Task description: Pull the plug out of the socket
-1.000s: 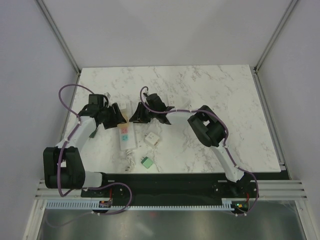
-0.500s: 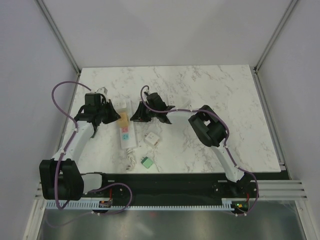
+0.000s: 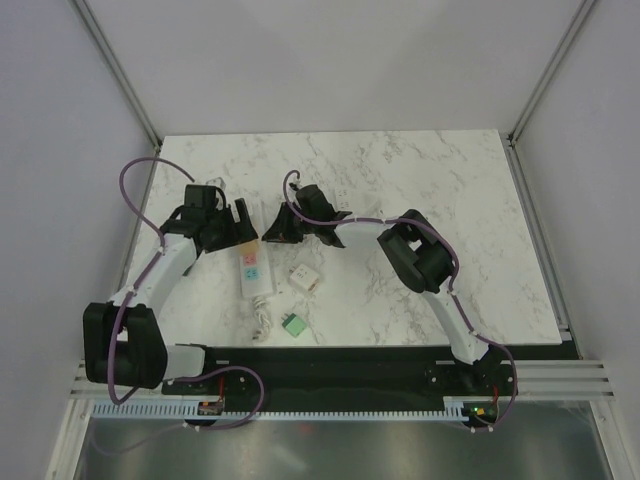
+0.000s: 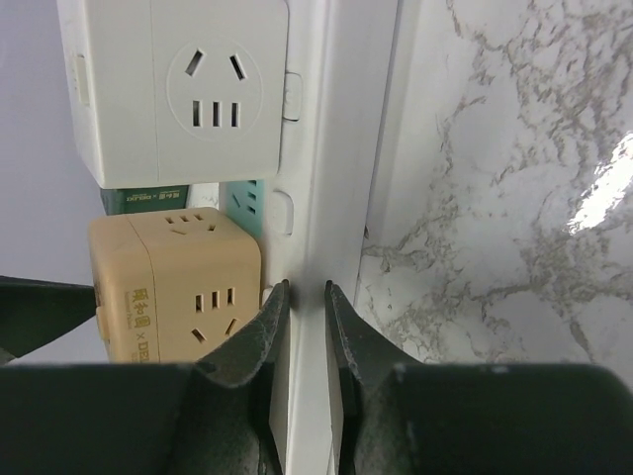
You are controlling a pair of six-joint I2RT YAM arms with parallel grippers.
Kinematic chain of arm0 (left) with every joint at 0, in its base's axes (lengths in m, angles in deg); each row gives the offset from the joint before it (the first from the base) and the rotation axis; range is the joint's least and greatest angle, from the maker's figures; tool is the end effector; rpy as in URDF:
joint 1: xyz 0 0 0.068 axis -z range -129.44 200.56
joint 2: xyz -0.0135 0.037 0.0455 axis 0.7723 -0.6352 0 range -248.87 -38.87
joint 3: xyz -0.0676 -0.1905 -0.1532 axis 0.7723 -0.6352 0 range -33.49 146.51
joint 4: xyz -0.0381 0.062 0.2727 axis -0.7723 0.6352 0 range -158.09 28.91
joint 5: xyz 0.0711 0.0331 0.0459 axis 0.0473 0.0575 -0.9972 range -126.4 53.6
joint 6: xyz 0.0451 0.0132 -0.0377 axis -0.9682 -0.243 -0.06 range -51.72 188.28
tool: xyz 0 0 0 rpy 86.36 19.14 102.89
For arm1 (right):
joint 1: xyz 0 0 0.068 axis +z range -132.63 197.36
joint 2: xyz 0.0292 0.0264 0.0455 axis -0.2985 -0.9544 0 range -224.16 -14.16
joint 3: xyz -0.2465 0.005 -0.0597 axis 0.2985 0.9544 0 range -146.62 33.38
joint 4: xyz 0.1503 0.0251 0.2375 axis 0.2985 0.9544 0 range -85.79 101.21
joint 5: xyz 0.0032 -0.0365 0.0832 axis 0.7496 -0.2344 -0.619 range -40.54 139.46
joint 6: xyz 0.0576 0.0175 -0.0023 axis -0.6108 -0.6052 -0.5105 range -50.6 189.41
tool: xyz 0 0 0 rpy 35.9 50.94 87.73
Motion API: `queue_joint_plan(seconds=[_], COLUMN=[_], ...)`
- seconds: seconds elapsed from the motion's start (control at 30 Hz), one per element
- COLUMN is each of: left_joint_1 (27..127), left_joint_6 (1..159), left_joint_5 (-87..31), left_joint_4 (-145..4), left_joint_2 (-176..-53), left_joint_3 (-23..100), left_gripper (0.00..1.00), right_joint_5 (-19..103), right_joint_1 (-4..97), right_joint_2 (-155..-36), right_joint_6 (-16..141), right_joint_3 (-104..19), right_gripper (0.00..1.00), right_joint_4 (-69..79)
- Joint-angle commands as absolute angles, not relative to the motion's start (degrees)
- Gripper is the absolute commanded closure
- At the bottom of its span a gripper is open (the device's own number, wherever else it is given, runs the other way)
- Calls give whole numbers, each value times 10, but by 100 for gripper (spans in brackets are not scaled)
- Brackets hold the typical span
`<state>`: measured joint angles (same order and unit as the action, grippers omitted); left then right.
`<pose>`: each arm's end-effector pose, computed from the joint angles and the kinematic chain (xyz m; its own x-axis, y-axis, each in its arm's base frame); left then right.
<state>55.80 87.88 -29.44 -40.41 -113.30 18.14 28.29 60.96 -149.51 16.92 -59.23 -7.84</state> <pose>0.2975 -0.0326 0.2094 -0.7798 -0.2628 -0.5683 -0.0999 0.9482 -0.3015 0.3727 0.3771 0.0890 -0.9135 0.1515 -0.3775 -0.2354 0.5600 0.7944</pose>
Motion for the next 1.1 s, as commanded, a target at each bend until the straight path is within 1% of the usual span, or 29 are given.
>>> queue_joint_plan(seconds=[0.0, 0.17, 0.23, 0.37, 0.43, 0.5, 0.53, 0.57, 0.6, 0.63, 0.67, 0.7, 0.77, 0.8, 0.97, 1.07], left_joint_1=[572, 572, 572, 572, 572, 572, 572, 572, 572, 572, 572, 572, 570, 570, 560, 557], left_joint_6=[858, 860, 859, 858, 858, 857, 857, 856, 855, 854, 853, 852, 852, 852, 852, 852], left_joint_5=[-319, -333, -328, -325, -323, -326, -327, -327, -325, -324, -324, -324, -311, -303, -238, -230], left_joint_4=[-397, -385, -385, -369, -369, -368, -367, -365, -366, -366, -366, -366, -373, -380, -422, -442], left_joint_2=[-1165, -1206, -1222, -1248, -1252, -1253, -1254, -1254, -1253, -1251, -1246, -1241, -1225, -1218, -1175, -1145], left_joint_3=[218, 246, 252, 265, 266, 266, 267, 267, 267, 267, 267, 265, 261, 257, 228, 213], left_gripper=[10, 13, 19, 23, 30, 41, 53, 61, 68, 84, 92, 98, 98, 98, 98, 98], right_joint_5=[284, 278, 273, 263, 254, 248, 241, 240, 239, 239, 238, 234, 218, 210, 184, 183], right_joint_1=[613, 613, 613, 614, 614, 614, 614, 614, 615, 614, 614, 614, 613, 613, 613, 613], right_joint_2=[-1499, -1492, -1489, -1480, -1477, -1473, -1470, -1469, -1466, -1462, -1461, -1461, -1462, -1466, -1484, -1492], right_joint_6=[175, 172, 170, 169, 169, 168, 168, 167, 167, 167, 173, 175, 178, 175, 156, 153], right_joint_3=[-578, -570, -565, -555, -554, -551, -549, -542, -539, -535, -534, -533, -534, -535, -535, -534], right_gripper=[100, 100, 100, 100, 98, 87, 81, 65, 58, 52, 42, 38, 32, 31, 30, 31], right_joint_4=[-57, -67, -75, -88, -93, -98, -105, -111, -115, -119, -119, -119, -125, -131, -166, -172])
